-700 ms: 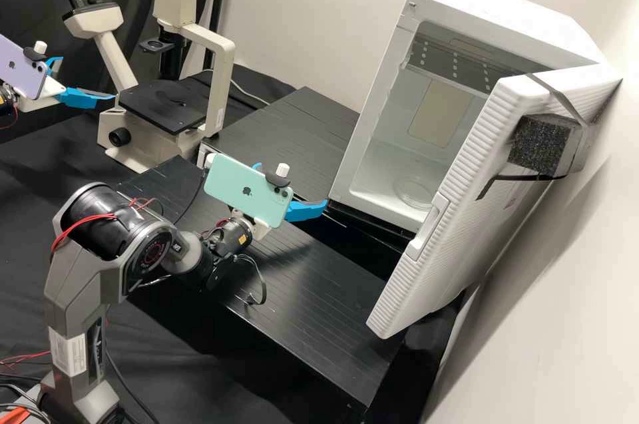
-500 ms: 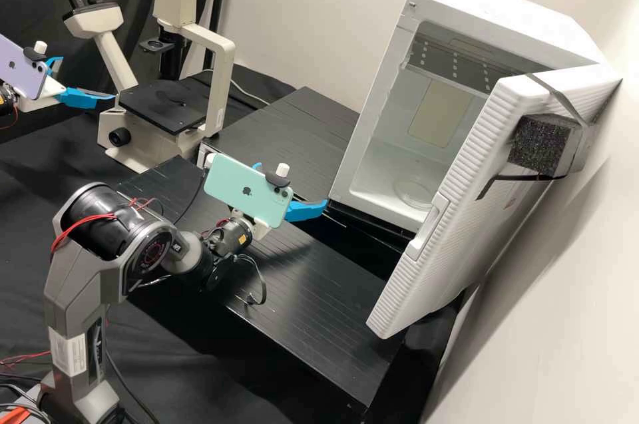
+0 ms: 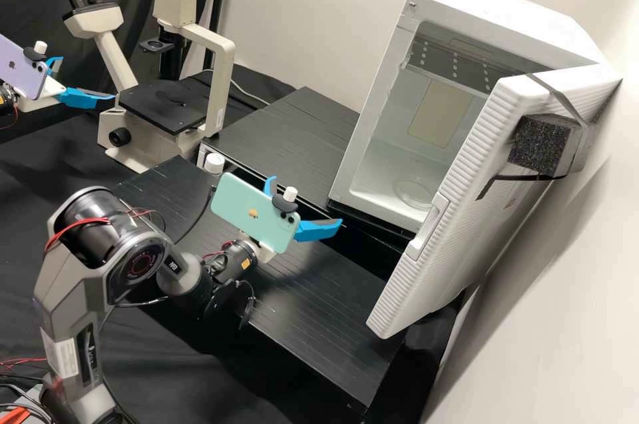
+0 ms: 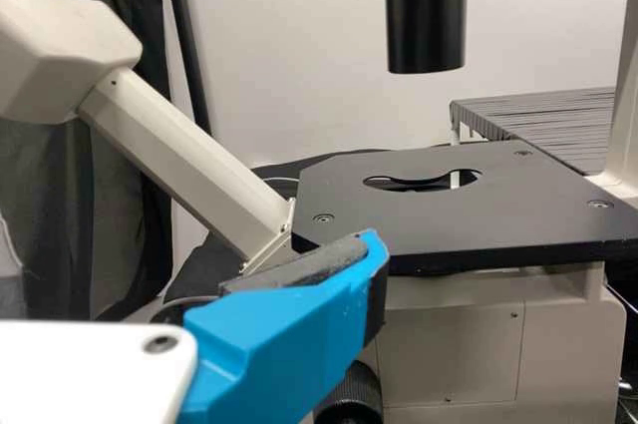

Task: Take the petri dish out of the incubator

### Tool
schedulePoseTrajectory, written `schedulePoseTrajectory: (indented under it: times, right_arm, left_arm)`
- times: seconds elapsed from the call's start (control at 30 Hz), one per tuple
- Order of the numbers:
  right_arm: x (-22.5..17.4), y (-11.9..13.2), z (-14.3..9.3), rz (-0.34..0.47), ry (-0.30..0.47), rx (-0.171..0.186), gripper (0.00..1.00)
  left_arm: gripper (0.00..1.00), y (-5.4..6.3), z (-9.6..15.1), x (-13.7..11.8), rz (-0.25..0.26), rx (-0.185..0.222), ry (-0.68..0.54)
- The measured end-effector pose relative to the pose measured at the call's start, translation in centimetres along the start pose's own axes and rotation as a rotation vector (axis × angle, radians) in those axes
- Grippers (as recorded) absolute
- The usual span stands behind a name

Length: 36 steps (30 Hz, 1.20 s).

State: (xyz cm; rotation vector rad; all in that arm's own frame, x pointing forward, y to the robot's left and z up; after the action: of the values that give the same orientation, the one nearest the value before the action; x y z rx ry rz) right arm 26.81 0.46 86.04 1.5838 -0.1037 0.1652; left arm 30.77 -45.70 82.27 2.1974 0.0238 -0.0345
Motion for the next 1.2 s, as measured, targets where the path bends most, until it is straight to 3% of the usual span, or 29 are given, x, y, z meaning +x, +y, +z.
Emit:
schedulePoseTrajectory:
  times: [0.23,0.47,0.63,0.83,1.07,1.2]
  right_arm:
    - [-0.2,3.2,1.6,0.121,-0.024,-0.033,1.00]
    - [2.8,5.8,2.9,0.195,-0.031,-0.063,1.00]
    - [5.0,7.0,4.0,0.202,-0.059,-0.075,1.00]
    - [7.9,7.9,5.0,0.193,-0.074,-0.036,1.00]
    - [10.7,8.8,5.4,0.188,-0.076,-0.055,1.00]
    - [12.2,9.3,5.3,0.167,-0.047,-0.084,1.00]
  left_arm:
    - [1.00,0.0,0.0,0.0,0.000,0.000,0.000]
    - [1.00,0.0,0.0,0.0,0.000,0.000,0.000]
    - [1.00,0.0,0.0,0.0,0.000,0.000,0.000]
    - [1.00,0.0,0.0,0.0,0.000,0.000,0.000]
    - [1.00,0.0,0.0,0.0,0.000,0.000,0.000]
    - [1.00,0.0,0.0,0.0,0.000,0.000,0.000]
